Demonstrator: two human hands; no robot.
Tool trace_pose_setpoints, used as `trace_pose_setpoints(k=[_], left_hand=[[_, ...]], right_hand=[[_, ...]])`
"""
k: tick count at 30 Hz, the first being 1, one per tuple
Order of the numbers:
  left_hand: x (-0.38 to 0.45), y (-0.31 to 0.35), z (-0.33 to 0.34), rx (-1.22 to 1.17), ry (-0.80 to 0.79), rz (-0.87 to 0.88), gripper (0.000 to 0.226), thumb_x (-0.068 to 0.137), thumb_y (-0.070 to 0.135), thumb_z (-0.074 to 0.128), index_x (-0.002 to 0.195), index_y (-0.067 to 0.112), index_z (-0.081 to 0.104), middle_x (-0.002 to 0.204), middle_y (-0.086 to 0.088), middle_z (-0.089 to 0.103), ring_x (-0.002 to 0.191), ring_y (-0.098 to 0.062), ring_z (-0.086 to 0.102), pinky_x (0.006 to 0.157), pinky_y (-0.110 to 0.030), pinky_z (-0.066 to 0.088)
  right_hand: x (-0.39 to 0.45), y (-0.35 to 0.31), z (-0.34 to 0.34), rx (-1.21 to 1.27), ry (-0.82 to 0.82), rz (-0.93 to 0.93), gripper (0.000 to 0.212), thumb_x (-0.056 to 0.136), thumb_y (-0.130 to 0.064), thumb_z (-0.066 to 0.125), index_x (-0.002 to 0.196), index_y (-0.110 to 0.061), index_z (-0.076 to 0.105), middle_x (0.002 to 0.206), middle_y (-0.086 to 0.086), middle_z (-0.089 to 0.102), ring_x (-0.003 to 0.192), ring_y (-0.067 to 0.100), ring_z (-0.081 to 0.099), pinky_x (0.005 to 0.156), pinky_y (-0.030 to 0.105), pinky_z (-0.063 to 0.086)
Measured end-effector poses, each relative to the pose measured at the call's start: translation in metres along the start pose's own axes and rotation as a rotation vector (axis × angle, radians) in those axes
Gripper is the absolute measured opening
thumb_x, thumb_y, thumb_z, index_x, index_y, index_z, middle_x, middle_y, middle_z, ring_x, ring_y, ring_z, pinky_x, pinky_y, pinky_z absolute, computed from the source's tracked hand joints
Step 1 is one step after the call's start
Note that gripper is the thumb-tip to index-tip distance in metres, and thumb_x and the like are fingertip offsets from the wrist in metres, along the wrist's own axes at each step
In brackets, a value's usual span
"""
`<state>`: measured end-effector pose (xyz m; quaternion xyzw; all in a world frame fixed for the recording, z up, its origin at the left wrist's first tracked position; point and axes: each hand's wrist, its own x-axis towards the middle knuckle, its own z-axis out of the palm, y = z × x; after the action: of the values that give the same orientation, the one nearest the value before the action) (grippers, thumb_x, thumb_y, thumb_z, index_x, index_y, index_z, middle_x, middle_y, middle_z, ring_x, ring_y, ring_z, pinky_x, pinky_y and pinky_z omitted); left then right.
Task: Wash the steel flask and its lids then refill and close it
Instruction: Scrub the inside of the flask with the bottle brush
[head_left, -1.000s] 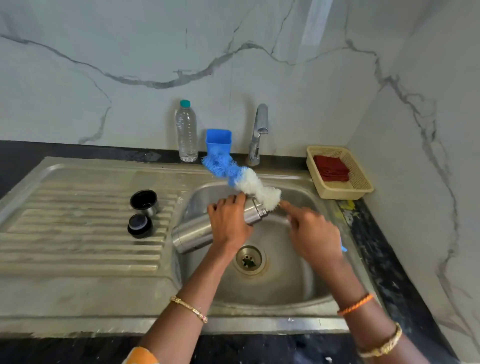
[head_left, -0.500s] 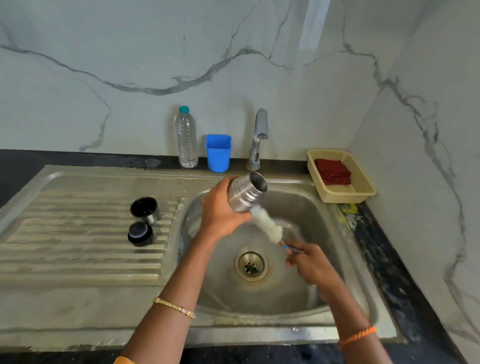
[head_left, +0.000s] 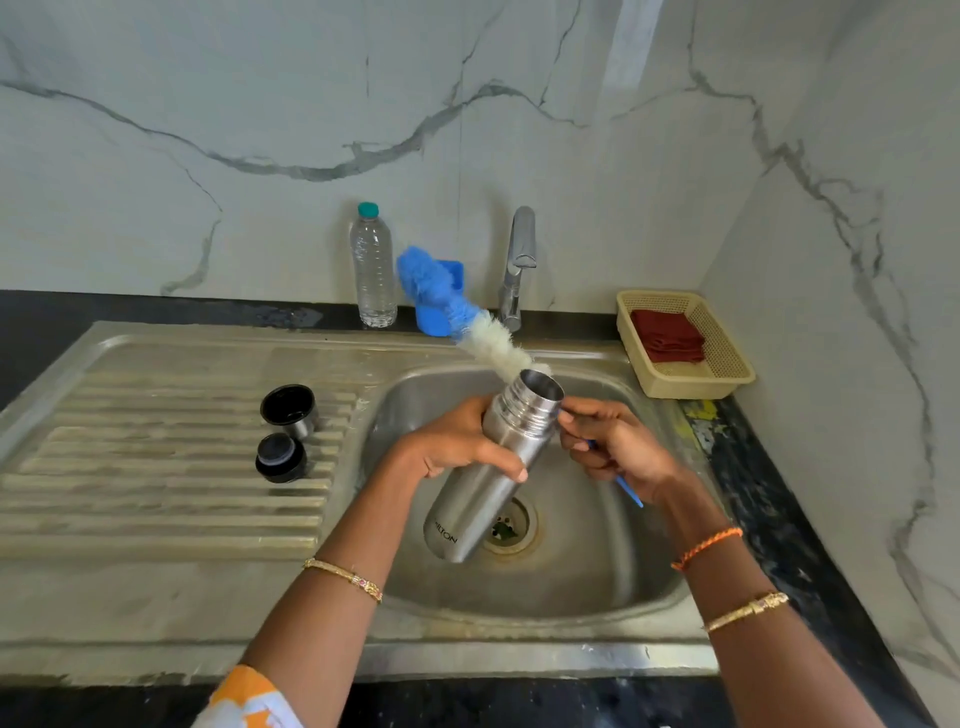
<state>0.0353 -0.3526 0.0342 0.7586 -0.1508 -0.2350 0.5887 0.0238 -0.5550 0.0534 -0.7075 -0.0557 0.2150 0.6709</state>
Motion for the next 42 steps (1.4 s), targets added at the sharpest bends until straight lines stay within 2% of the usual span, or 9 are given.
trace_pose_setpoints(k=[3,7,14,18,26,29,34,37,42], left_hand=[[0.000,-0.007,-0.009,-0.114,0.073,0.016,0.056,0.044,0.022,0.082,0.098,0.019,0.065,0.093,0.001,0.070,0.091,-0.018,0.065,0.082,-0.031,0.054],[-0.002,-0.016,-0.027,-0.238,0.237,0.016,0.063,0.040,0.025,0.081,0.099,0.014,0.062,0.090,-0.004,0.068,0.089,-0.021,0.064,0.078,-0.031,0.053],[0.002,-0.002,-0.007,-0.137,0.116,0.086,0.058,0.041,0.023,0.081,0.096,0.017,0.065,0.089,0.001,0.071,0.087,-0.016,0.067,0.078,-0.029,0.055],[-0.002,-0.008,-0.014,-0.243,0.226,0.112,0.056,0.037,0.021,0.080,0.091,0.015,0.064,0.079,0.005,0.071,0.078,-0.011,0.066,0.072,-0.026,0.053],[-0.003,0.004,-0.018,-0.114,-0.133,0.053,0.053,0.053,0.015,0.076,0.103,0.006,0.062,0.101,-0.014,0.067,0.096,-0.031,0.062,0.087,-0.040,0.051],[-0.004,0.005,-0.021,-0.021,-0.136,-0.048,0.054,0.053,0.018,0.079,0.104,0.014,0.062,0.103,-0.009,0.068,0.099,-0.029,0.063,0.089,-0.042,0.052],[0.004,0.012,-0.014,0.303,0.105,-0.214,0.055,0.062,0.011,0.084,0.107,0.026,0.056,0.097,0.006,0.063,0.091,-0.016,0.061,0.071,-0.024,0.047],[0.009,0.011,-0.009,0.450,0.158,-0.193,0.056,0.058,0.016,0.085,0.106,0.027,0.057,0.094,0.009,0.063,0.084,-0.007,0.059,0.067,-0.022,0.047],[0.012,0.008,-0.008,0.481,0.309,-0.165,0.058,0.058,0.029,0.085,0.108,0.028,0.056,0.099,0.009,0.062,0.084,-0.007,0.058,0.064,-0.021,0.041]], right_hand=[[-0.014,0.006,-0.005,0.041,0.056,-0.013,0.033,0.096,-0.008,0.046,0.119,-0.021,0.065,0.059,0.001,0.025,0.044,0.007,0.018,0.040,0.015,0.014],[-0.045,0.010,-0.006,0.009,0.100,-0.059,0.032,0.096,-0.006,0.046,0.117,-0.019,0.066,0.057,0.002,0.027,0.046,0.011,0.018,0.040,0.017,0.015],[-0.014,-0.010,0.003,-0.136,0.157,-0.012,0.033,0.096,-0.010,0.048,0.121,-0.024,0.063,0.053,-0.004,0.033,0.043,0.007,0.021,0.037,0.016,0.017],[-0.028,-0.006,-0.008,-0.132,0.072,-0.011,0.032,0.097,-0.009,0.048,0.120,-0.025,0.064,0.055,-0.002,0.028,0.046,0.009,0.018,0.039,0.018,0.015],[-0.018,-0.028,-0.018,-0.327,-0.026,-0.011,0.032,0.096,-0.008,0.049,0.121,-0.022,0.063,0.051,-0.003,0.034,0.040,0.007,0.024,0.037,0.017,0.019],[-0.014,-0.050,-0.025,-0.591,-0.047,0.007,0.031,0.095,-0.011,0.052,0.122,-0.021,0.063,0.050,-0.004,0.044,0.039,0.004,0.033,0.039,0.016,0.029],[-0.008,-0.079,-0.010,-1.093,0.064,0.061,0.038,0.090,-0.013,0.047,0.122,-0.025,0.063,0.067,-0.007,0.057,0.093,0.018,0.061,0.076,0.024,0.040],[-0.011,-0.095,0.014,-1.162,0.138,0.067,0.043,0.084,-0.013,0.046,0.120,-0.025,0.065,0.071,-0.006,0.063,0.098,0.021,0.061,0.089,0.030,0.046],[-0.023,-0.098,0.053,-1.295,0.265,0.054,0.036,0.087,-0.024,0.050,0.122,-0.025,0.061,0.115,0.006,0.063,0.105,0.028,0.059,0.084,0.037,0.048]])
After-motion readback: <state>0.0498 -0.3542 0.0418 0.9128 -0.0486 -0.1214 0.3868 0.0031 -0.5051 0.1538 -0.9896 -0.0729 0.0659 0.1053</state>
